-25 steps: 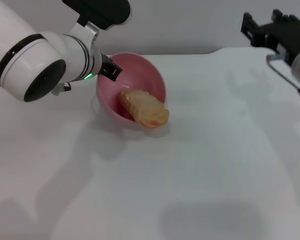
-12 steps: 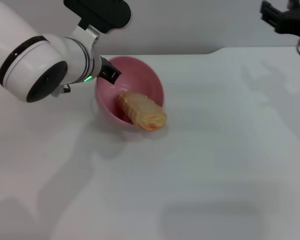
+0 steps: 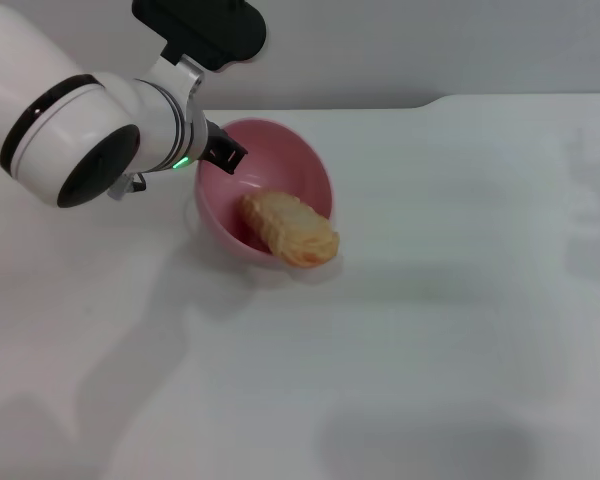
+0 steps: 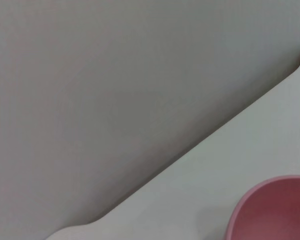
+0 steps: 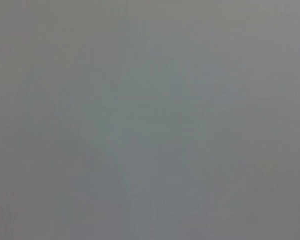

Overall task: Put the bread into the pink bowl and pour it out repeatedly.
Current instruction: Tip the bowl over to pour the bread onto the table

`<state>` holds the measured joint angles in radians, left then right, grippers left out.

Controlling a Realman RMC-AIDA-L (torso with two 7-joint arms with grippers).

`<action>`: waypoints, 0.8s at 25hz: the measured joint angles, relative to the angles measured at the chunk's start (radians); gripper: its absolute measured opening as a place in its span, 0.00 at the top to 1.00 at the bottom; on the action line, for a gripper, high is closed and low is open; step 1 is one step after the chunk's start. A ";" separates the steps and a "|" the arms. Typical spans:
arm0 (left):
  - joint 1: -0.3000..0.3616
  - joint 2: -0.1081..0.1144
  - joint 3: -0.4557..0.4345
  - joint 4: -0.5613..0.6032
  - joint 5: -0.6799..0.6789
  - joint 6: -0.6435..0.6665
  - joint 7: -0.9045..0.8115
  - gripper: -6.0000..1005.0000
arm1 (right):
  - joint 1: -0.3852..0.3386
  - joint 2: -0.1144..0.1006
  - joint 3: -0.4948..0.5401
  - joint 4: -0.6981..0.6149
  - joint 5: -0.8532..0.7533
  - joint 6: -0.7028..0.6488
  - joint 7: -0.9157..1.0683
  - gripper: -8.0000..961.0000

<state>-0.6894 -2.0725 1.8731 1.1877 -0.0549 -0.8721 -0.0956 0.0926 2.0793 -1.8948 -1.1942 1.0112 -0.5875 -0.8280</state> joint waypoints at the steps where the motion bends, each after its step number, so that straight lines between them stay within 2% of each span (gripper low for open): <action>1: 0.000 0.000 0.000 0.001 -0.003 -0.001 0.000 0.95 | 0.006 -0.001 -0.041 0.044 -0.008 -0.105 0.002 0.30; 3: 0.000 0.000 0.000 0.003 -0.011 -0.005 0.000 0.95 | 0.008 0.000 -0.102 0.101 -0.020 -0.254 0.008 0.30; 7: -0.007 0.000 0.004 0.024 -0.018 -0.051 0.000 0.95 | -0.034 0.006 -0.125 0.080 0.002 -0.294 0.009 0.30; 8: -0.007 0.000 0.008 0.038 -0.018 -0.074 0.002 0.95 | -0.090 0.004 -0.132 0.000 0.075 -0.259 -0.014 0.30; 9: -0.005 0.000 0.016 0.059 -0.014 -0.097 0.003 0.95 | -0.116 0.002 -0.126 -0.044 0.126 -0.220 -0.041 0.30; 10: 0.002 0.001 0.026 0.083 0.002 -0.112 0.003 0.95 | -0.116 0.002 -0.126 -0.044 0.126 -0.220 -0.041 0.30; 12: 0.013 0.002 0.043 0.107 0.035 -0.115 -0.001 0.95 | -0.146 0.000 -0.093 -0.097 0.216 -0.104 -0.091 0.30; 15: 0.023 0.001 0.082 0.134 0.100 -0.101 -0.011 0.95 | -0.154 0.000 -0.038 -0.107 0.283 0.025 -0.109 0.29; 16: 0.027 0.000 0.136 0.159 0.185 -0.094 -0.021 0.95 | -0.152 -0.001 -0.016 -0.106 0.295 0.076 -0.107 0.29; 20: 0.022 -0.002 0.177 0.196 0.280 -0.123 -0.021 0.95 | -0.150 -0.001 0.058 -0.107 0.344 0.237 -0.097 0.29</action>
<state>-0.6675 -2.0744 2.0499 1.3833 0.2253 -0.9952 -0.1163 -0.0572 2.0779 -1.8365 -1.3007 1.3552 -0.3508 -0.9252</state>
